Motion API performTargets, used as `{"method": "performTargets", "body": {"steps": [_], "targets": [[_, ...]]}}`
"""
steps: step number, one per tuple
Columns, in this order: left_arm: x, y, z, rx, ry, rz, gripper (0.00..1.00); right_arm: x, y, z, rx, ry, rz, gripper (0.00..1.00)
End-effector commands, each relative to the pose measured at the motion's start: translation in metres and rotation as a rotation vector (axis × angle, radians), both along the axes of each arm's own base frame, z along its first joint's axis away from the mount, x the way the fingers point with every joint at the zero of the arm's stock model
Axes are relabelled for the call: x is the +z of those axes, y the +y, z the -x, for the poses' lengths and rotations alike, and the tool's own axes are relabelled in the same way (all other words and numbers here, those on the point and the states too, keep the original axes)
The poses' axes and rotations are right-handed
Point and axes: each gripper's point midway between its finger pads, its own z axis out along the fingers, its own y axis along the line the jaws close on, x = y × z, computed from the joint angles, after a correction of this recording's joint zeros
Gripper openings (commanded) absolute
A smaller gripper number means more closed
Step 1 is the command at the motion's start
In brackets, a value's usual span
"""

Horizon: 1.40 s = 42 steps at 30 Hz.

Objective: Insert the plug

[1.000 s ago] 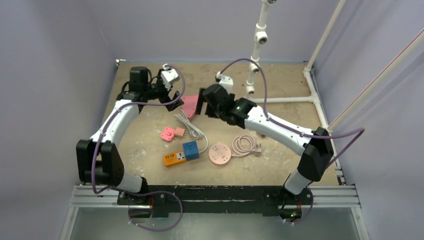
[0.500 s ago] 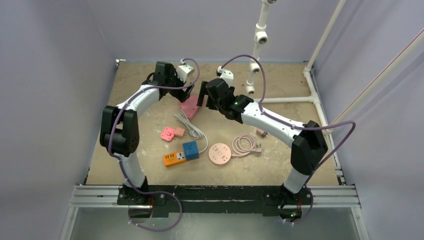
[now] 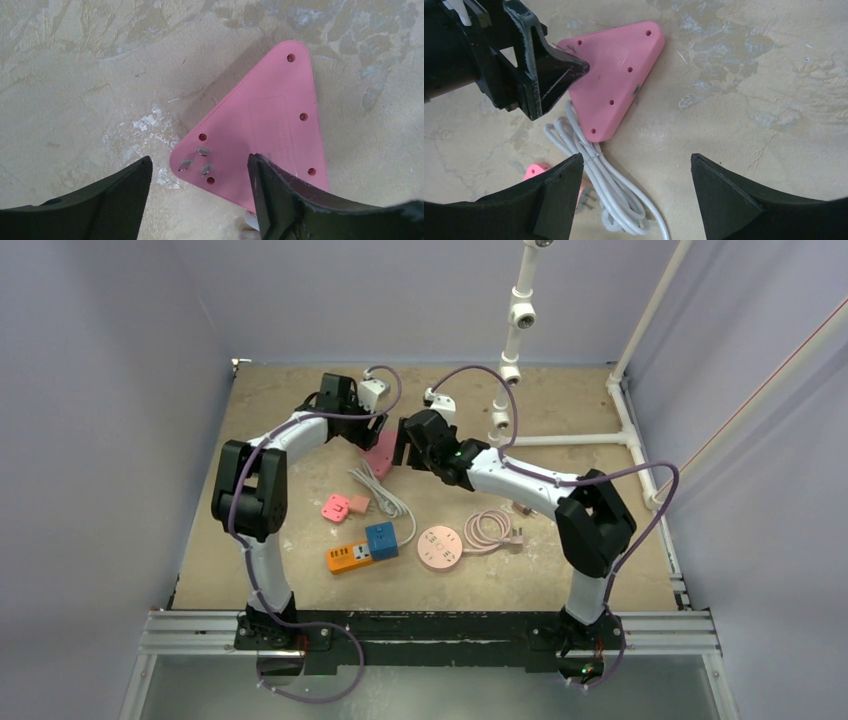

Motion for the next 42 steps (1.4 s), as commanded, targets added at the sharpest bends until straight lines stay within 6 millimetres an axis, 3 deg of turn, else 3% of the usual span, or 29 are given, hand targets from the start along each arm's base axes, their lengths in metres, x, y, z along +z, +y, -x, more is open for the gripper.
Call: {"method": "performTargets", "body": {"steps": [1, 8, 16, 20, 23, 28, 33, 42], "targets": [[-0.005, -0.001, -0.007, 0.025, -0.016, -0.008, 0.64, 0.010, 0.008, -0.010, 0.022, -0.041, -0.038, 0.79], [-0.013, -0.010, -0.013, -0.009, -0.008, 0.017, 0.43, -0.002, 0.008, -0.010, 0.038, -0.027, -0.041, 0.74], [-0.024, -0.021, -0.010, -0.086, 0.043, 0.042, 0.00, -0.012, 0.012, -0.013, 0.085, -0.009, -0.094, 0.80], [-0.020, -0.024, -0.008, -0.103, 0.048, 0.066, 0.00, -0.017, 0.019, -0.014, 0.125, -0.008, -0.146, 0.88], [-0.020, -0.022, -0.004, -0.085, 0.102, 0.136, 0.00, -0.019, 0.033, -0.013, 0.178, -0.008, -0.210, 0.89], [-0.041, -0.013, 0.007, -0.027, 0.278, 0.234, 0.00, -0.029, 0.049, -0.017, 0.215, -0.002, -0.287, 0.87], [-0.052, 0.002, 0.010, 0.001, 0.300, 0.226, 0.00, -0.047, 0.054, -0.018, 0.227, 0.028, -0.331, 0.86], [-0.067, 0.011, 0.020, -0.003, 0.337, 0.194, 0.00, -0.050, 0.070, -0.021, 0.249, 0.010, -0.471, 0.85]]}}
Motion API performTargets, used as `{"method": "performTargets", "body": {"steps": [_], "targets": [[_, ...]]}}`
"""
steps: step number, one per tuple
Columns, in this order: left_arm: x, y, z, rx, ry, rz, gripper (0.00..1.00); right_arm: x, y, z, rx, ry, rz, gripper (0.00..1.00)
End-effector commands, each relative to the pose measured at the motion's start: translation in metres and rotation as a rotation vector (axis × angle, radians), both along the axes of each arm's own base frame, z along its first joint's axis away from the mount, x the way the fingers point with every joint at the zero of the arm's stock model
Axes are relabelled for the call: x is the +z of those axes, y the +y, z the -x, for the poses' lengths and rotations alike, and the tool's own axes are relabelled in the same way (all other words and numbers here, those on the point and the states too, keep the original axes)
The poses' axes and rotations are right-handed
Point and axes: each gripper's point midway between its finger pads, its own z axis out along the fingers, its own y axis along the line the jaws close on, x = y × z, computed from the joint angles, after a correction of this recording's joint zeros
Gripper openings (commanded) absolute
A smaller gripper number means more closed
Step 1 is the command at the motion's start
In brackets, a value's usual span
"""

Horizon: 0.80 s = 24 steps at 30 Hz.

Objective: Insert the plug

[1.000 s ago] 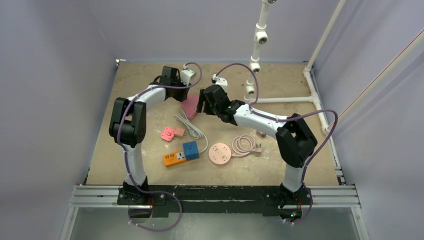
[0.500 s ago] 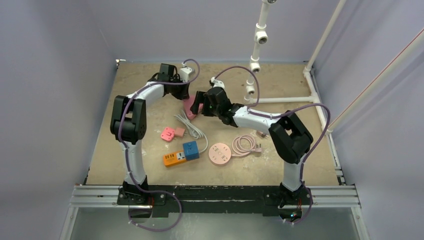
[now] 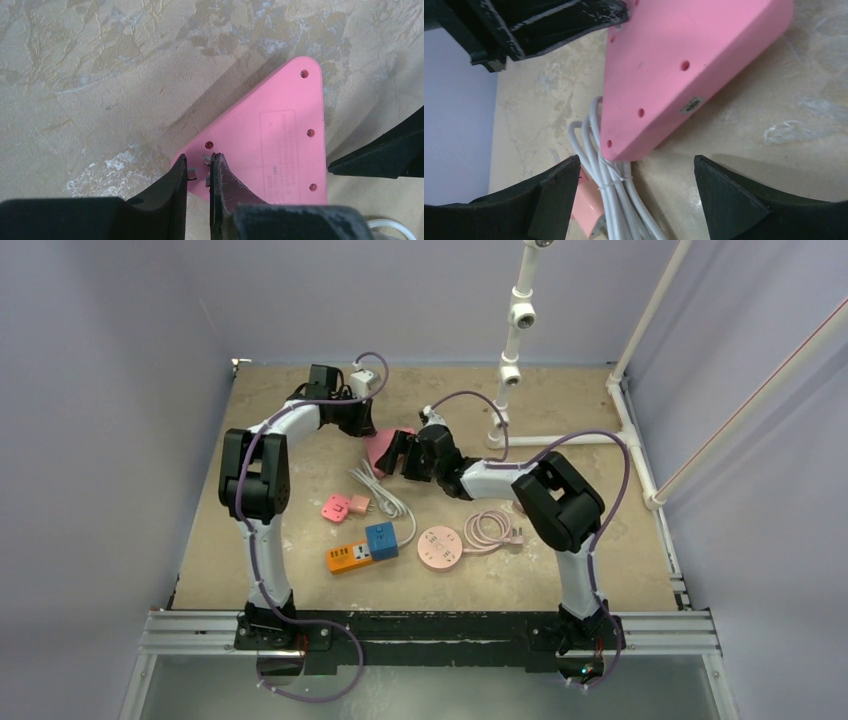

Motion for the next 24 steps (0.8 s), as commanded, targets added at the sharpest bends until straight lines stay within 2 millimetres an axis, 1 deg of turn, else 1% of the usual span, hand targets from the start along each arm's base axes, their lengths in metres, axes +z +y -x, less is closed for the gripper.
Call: {"method": "performTargets", "body": {"steps": [1, 4, 7, 9, 16, 21, 24], "targets": [[-0.056, 0.021, 0.037, 0.028, 0.209, -0.067, 0.00, 0.030, 0.018, -0.010, 0.017, -0.064, -0.170, 0.85], [-0.058, 0.024, 0.039, 0.024, 0.211, -0.076, 0.00, 0.029, 0.024, -0.011, 0.032, -0.067, -0.231, 0.84], [-0.058, 0.027, 0.040, 0.022, 0.210, -0.081, 0.00, 0.013, 0.029, -0.011, 0.041, -0.023, -0.251, 0.82], [-0.060, 0.030, 0.041, 0.023, 0.213, -0.088, 0.00, 0.007, 0.029, -0.011, 0.035, -0.005, -0.257, 0.82], [-0.068, 0.039, 0.044, 0.033, 0.230, -0.098, 0.00, -0.006, 0.016, -0.013, -0.044, 0.057, -0.261, 0.82], [-0.071, 0.041, 0.051, 0.035, 0.251, -0.092, 0.00, -0.006, 0.014, -0.021, -0.091, 0.091, -0.312, 0.80], [-0.069, 0.040, 0.055, 0.035, 0.266, -0.083, 0.00, 0.003, 0.017, -0.028, -0.092, 0.090, -0.369, 0.78]]}}
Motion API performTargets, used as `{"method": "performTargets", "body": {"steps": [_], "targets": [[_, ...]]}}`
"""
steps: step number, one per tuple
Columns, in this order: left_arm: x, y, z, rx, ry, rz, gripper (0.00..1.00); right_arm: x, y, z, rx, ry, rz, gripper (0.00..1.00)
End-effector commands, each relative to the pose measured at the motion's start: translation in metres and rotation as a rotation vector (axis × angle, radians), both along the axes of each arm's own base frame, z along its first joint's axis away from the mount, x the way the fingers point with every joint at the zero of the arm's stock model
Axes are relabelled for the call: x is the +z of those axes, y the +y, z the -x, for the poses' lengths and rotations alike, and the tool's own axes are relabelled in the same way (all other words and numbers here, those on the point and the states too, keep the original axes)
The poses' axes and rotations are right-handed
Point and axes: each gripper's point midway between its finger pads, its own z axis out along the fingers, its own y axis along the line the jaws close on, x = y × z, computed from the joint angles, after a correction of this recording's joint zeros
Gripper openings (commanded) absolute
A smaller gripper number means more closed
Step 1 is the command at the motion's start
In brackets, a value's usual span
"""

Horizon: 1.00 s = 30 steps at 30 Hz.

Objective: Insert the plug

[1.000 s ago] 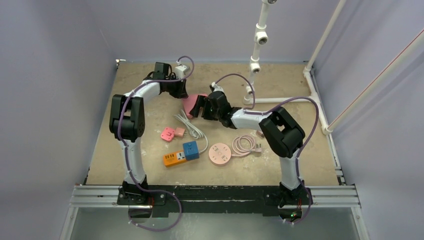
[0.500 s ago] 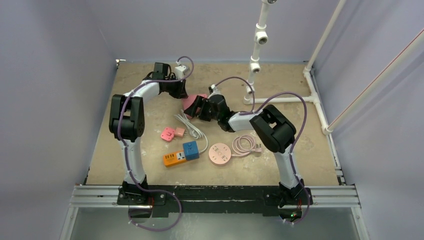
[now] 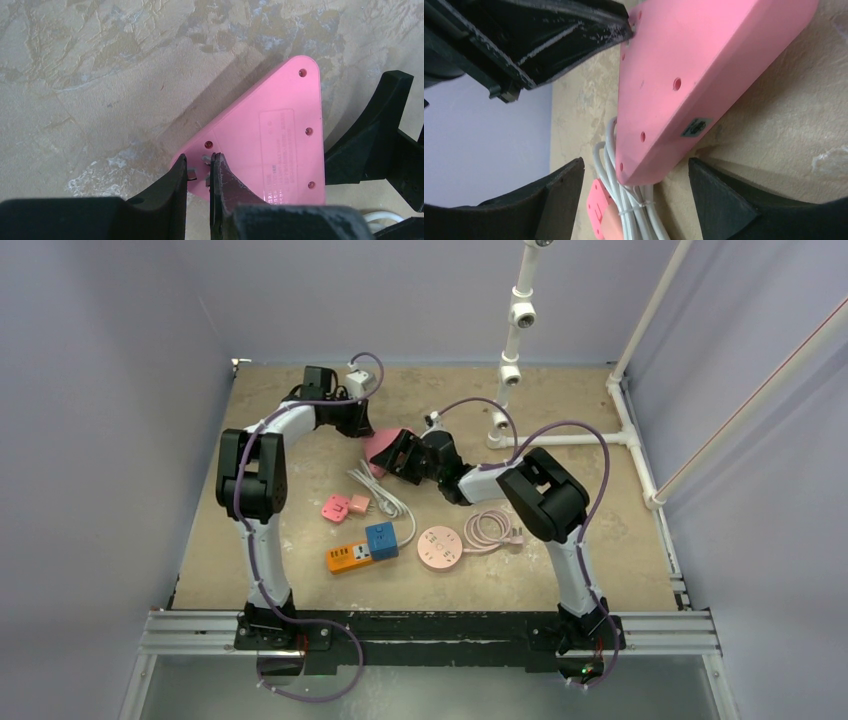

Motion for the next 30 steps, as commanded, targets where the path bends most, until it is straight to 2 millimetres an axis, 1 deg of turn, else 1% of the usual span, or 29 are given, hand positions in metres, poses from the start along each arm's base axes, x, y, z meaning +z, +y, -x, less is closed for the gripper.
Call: {"method": "performTargets", "body": {"steps": [1, 6, 9, 10, 11, 12, 14, 15, 16, 17, 19, 20, 21, 22, 23, 24, 25, 26, 27, 30], "targets": [[-0.064, 0.032, 0.054, 0.054, 0.265, -0.101, 0.00, 0.011, -0.003, -0.018, -0.052, 0.030, -0.116, 0.77], [-0.058, 0.030, 0.067, 0.049, 0.285, -0.077, 0.00, 0.028, 0.008, -0.024, -0.039, 0.019, -0.210, 0.69], [-0.054, 0.028, 0.079, 0.041, 0.299, -0.061, 0.00, 0.037, 0.010, -0.021, -0.029, 0.016, -0.266, 0.63], [-0.054, 0.028, 0.082, 0.042, 0.304, -0.055, 0.00, 0.041, 0.010, -0.020, -0.025, 0.011, -0.286, 0.60], [-0.053, 0.028, 0.084, 0.039, 0.305, -0.052, 0.00, 0.044, 0.010, -0.020, -0.024, 0.002, -0.299, 0.54], [-0.052, 0.027, 0.088, 0.037, 0.311, -0.048, 0.00, 0.048, 0.009, -0.020, -0.027, -0.013, -0.309, 0.42], [-0.050, 0.026, 0.090, 0.034, 0.311, -0.041, 0.00, 0.057, 0.008, -0.021, -0.034, -0.034, -0.323, 0.24], [-0.048, 0.025, 0.091, 0.031, 0.309, -0.036, 0.00, 0.061, 0.008, -0.021, -0.033, -0.044, -0.329, 0.17], [-0.045, 0.024, 0.091, 0.029, 0.308, -0.029, 0.00, 0.066, 0.007, -0.020, -0.032, -0.059, -0.335, 0.13], [-0.042, 0.022, 0.091, 0.025, 0.305, -0.021, 0.00, 0.073, 0.006, -0.021, -0.037, -0.077, -0.341, 0.07], [-0.031, 0.019, 0.089, 0.020, 0.289, 0.000, 0.00, 0.086, 0.003, -0.025, -0.057, -0.110, -0.346, 0.00], [-0.025, 0.017, 0.088, 0.015, 0.285, 0.015, 0.05, 0.090, 0.002, -0.026, -0.066, -0.121, -0.339, 0.00], [-0.016, 0.014, 0.085, 0.014, 0.279, 0.028, 0.20, 0.096, 0.000, -0.026, -0.074, -0.136, -0.334, 0.00], [-0.005, 0.013, 0.082, 0.012, 0.263, 0.040, 0.38, 0.101, -0.002, -0.028, -0.087, -0.152, -0.326, 0.00], [0.007, 0.011, 0.078, 0.010, 0.243, 0.050, 0.54, 0.110, -0.005, -0.029, -0.101, -0.173, -0.317, 0.00], [0.022, 0.010, 0.073, 0.005, 0.214, 0.060, 0.72, 0.118, -0.008, -0.031, -0.119, -0.195, -0.302, 0.00], [0.039, 0.007, 0.069, -0.008, 0.183, 0.076, 0.87, 0.124, -0.011, -0.033, -0.136, -0.214, -0.283, 0.00], [0.059, 0.006, 0.063, -0.019, 0.144, 0.086, 0.94, 0.131, -0.015, -0.035, -0.156, -0.234, -0.264, 0.00], [0.078, 0.005, 0.058, -0.032, 0.108, 0.095, 0.97, 0.138, -0.017, -0.034, -0.167, -0.255, -0.244, 0.00], [0.126, 0.004, 0.052, -0.077, 0.039, 0.120, 0.99, 0.157, -0.027, -0.034, -0.227, -0.318, -0.180, 0.00]]}}
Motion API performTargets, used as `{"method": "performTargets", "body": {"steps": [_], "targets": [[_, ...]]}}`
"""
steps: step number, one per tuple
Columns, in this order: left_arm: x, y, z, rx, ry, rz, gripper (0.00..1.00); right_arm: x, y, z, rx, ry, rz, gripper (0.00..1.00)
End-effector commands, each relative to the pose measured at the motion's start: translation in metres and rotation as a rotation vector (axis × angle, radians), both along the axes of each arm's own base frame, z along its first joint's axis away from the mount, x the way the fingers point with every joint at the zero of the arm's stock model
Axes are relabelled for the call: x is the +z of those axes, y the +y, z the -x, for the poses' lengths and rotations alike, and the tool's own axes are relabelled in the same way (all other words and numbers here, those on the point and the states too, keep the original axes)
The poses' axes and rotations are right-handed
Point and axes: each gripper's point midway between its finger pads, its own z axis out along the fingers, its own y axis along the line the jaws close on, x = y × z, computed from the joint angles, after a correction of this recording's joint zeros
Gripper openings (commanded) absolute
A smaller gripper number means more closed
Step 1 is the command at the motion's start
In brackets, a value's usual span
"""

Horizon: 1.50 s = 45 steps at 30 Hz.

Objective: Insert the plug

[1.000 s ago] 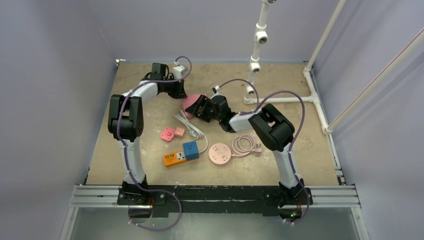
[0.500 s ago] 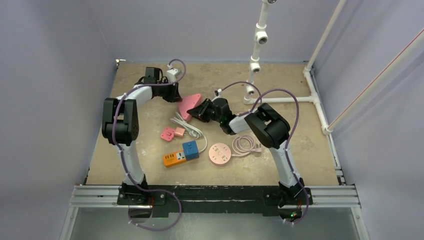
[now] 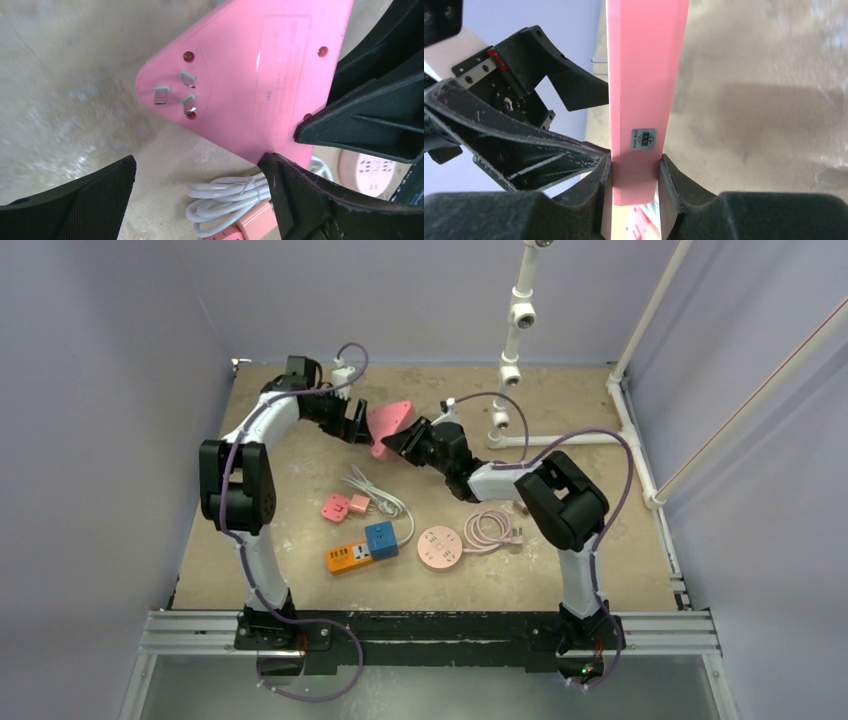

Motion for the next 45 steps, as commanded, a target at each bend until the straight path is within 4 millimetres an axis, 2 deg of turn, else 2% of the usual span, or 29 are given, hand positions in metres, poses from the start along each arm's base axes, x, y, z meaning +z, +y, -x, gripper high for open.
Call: {"method": "performTargets", "body": {"steps": [1, 7, 12, 15, 17, 20, 25, 27, 32, 36, 42, 45], "targets": [[0.106, -0.008, -0.003, -0.082, -0.151, 0.070, 0.99, 0.120, -0.016, -0.016, -0.137, -0.293, -0.030, 0.00], [0.188, 0.001, -0.003, -0.093, -0.243, 0.122, 0.99, 0.157, -0.034, -0.006, -0.272, -0.373, 0.128, 0.00], [0.233, -0.005, 0.009, -0.066, -0.308, 0.187, 0.99, 0.186, -0.063, 0.008, -0.357, -0.418, 0.239, 0.00], [0.237, -0.008, 0.025, -0.121, -0.339, 0.189, 0.99, 0.194, -0.082, 0.018, -0.387, -0.417, 0.301, 0.00], [0.233, -0.008, 0.037, -0.172, -0.356, 0.178, 0.99, 0.200, -0.090, 0.029, -0.399, -0.421, 0.323, 0.00], [0.234, -0.013, 0.054, -0.233, -0.364, 0.204, 0.99, 0.207, -0.092, 0.052, -0.403, -0.435, 0.368, 0.00], [0.266, -0.027, 0.065, -0.218, -0.334, 0.341, 0.99, 0.217, -0.088, 0.113, -0.439, -0.477, 0.474, 0.00], [0.282, -0.032, 0.065, -0.187, -0.313, 0.410, 0.99, 0.219, -0.094, 0.124, -0.482, -0.476, 0.528, 0.00], [0.323, -0.039, 0.074, -0.110, -0.302, 0.539, 0.99, 0.223, -0.115, 0.123, -0.623, -0.458, 0.685, 0.00], [0.340, -0.038, 0.090, -0.074, -0.308, 0.550, 0.99, 0.225, -0.130, 0.119, -0.759, -0.445, 0.820, 0.00], [0.330, -0.037, 0.100, -0.037, -0.220, 0.551, 0.99, 0.206, -0.131, 0.123, -0.896, -0.439, 1.037, 0.00], [0.334, -0.041, 0.098, -0.041, -0.218, 0.568, 0.99, 0.195, -0.116, 0.129, -0.903, -0.459, 1.086, 0.00]]}}
